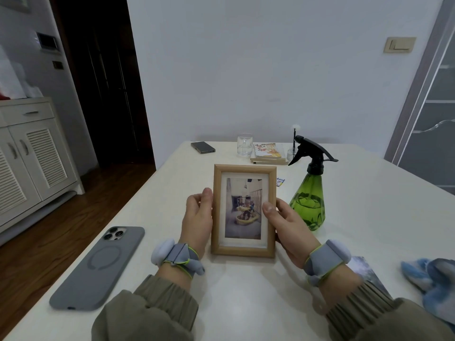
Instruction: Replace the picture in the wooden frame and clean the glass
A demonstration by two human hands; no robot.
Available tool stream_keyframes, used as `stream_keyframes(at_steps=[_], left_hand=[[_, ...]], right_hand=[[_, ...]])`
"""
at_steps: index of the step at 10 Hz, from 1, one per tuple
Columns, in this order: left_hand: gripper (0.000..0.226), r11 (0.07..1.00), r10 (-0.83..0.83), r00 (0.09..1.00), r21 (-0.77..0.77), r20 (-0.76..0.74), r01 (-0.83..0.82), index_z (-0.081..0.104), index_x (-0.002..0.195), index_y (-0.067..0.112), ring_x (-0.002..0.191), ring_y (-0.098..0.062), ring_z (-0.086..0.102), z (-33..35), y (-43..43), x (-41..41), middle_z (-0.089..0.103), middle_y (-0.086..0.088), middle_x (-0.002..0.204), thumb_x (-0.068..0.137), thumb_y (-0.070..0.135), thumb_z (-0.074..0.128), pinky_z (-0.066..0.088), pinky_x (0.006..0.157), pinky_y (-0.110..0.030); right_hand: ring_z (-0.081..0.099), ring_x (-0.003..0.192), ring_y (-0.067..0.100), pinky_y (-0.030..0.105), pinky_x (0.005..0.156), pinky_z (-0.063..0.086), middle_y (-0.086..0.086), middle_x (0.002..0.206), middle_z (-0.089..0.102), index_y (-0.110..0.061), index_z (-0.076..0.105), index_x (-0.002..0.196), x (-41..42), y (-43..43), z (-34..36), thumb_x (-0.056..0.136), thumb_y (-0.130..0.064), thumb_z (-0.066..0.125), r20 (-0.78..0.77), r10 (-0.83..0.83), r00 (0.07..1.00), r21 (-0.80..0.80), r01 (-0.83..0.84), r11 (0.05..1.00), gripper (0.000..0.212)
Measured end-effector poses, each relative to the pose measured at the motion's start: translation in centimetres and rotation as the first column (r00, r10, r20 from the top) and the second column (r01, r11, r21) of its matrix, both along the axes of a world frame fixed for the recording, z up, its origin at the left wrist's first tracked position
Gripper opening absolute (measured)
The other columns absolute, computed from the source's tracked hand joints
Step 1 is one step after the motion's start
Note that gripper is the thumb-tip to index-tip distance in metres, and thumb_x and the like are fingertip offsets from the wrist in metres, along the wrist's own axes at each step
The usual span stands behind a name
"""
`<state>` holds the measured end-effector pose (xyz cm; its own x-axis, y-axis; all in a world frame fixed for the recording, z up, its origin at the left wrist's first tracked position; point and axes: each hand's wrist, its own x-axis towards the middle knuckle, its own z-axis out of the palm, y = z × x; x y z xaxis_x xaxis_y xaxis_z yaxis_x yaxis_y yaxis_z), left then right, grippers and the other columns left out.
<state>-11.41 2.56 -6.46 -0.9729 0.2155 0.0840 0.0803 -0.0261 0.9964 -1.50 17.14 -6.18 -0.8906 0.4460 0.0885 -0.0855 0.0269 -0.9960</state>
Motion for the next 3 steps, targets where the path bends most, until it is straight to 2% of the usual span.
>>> stream_keyframes(at_steps=[1,2,3], left_hand=[[0.028,0.984,0.175,0.961,0.007,-0.215,-0.177,0.046,0.099,0.018,0.08,-0.015,0.053,0.9,-0.5,0.9,0.053,0.005,0.085,0.095,0.046,0.042,0.051,0.074,-0.03],[0.019,0.963,0.261,0.887,0.033,-0.38,-0.269,0.044,0.097,0.017,0.069,-0.006,0.049,1.7,-0.8,2.5,0.049,0.007,0.079,0.097,0.036,0.043,0.04,0.061,-0.015],[0.017,0.977,0.196,0.88,0.011,-0.432,-0.212,0.049,0.09,0.017,0.066,0.003,0.052,2.1,-0.5,4.0,0.052,0.01,0.075,0.097,0.032,0.044,0.04,0.057,-0.008]], right_hand=[[0.067,0.101,0.022,0.048,0.095,0.053,0.005,0.105,0.07,-0.022,0.044,0.136,0.2,0.0,0.1,0.093,-0.032,0.053,-0.025,-0.054,0.998,0.082,0.056,0.995,0.045],[0.061,0.108,0.023,0.042,0.098,0.05,0.008,0.112,0.063,-0.021,0.04,0.139,0.5,-0.1,0.4,0.092,-0.03,0.055,-0.095,-0.183,0.978,0.221,0.2,0.954,0.05],[0.053,0.114,0.02,0.032,0.096,0.045,0.008,0.123,0.054,-0.02,0.043,0.138,1.1,-0.2,1.0,0.092,-0.026,0.056,-0.178,-0.304,0.936,0.312,0.346,0.885,0.048]])
